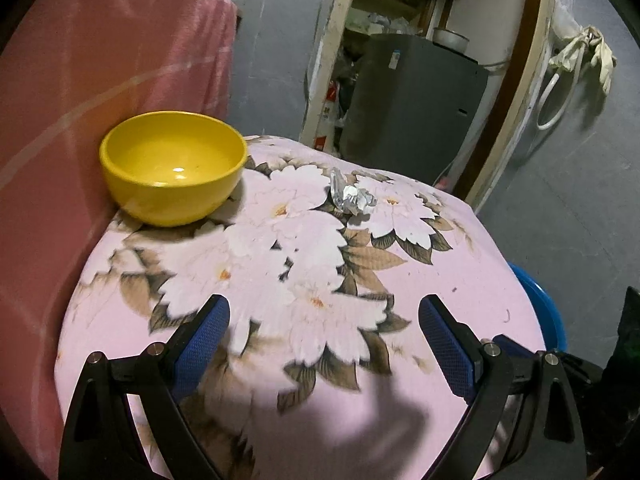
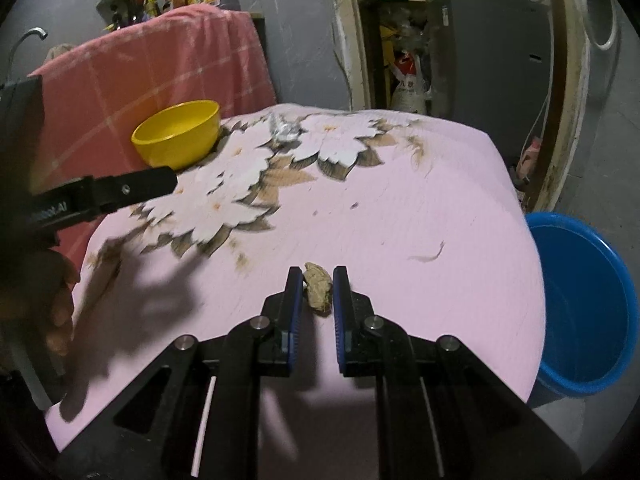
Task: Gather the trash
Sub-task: 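Grasp the silver foil scrap with the left tool while the right tool grasps the small tan scrap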
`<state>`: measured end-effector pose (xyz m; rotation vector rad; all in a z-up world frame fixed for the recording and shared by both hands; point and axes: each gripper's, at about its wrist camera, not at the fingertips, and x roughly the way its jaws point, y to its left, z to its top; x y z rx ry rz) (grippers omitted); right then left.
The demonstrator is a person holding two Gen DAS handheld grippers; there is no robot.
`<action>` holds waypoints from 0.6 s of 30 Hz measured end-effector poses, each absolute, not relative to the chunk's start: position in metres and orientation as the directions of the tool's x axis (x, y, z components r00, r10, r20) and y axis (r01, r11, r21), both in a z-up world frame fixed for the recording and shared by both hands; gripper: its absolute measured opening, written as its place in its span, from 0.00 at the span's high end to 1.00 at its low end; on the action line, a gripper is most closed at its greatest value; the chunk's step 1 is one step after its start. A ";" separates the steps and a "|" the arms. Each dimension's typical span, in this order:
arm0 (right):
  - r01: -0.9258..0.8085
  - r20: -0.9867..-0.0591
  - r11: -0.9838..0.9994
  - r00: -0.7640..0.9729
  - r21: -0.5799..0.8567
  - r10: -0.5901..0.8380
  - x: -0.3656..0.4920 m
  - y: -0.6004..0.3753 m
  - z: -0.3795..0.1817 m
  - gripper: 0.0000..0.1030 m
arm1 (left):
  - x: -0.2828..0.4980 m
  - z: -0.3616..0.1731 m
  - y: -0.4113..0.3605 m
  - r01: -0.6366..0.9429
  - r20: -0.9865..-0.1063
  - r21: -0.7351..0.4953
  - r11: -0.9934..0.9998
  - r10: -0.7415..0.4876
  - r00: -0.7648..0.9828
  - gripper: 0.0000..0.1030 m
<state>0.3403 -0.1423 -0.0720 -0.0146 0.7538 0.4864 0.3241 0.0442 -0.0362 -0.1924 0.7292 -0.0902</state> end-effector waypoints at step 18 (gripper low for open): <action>-0.409 -0.628 0.893 0.648 0.191 0.431 0.408 -0.159 -0.068 0.78 | 0.435 -0.048 0.019 0.115 -0.695 -0.105 0.988 -0.155 0.702 0.25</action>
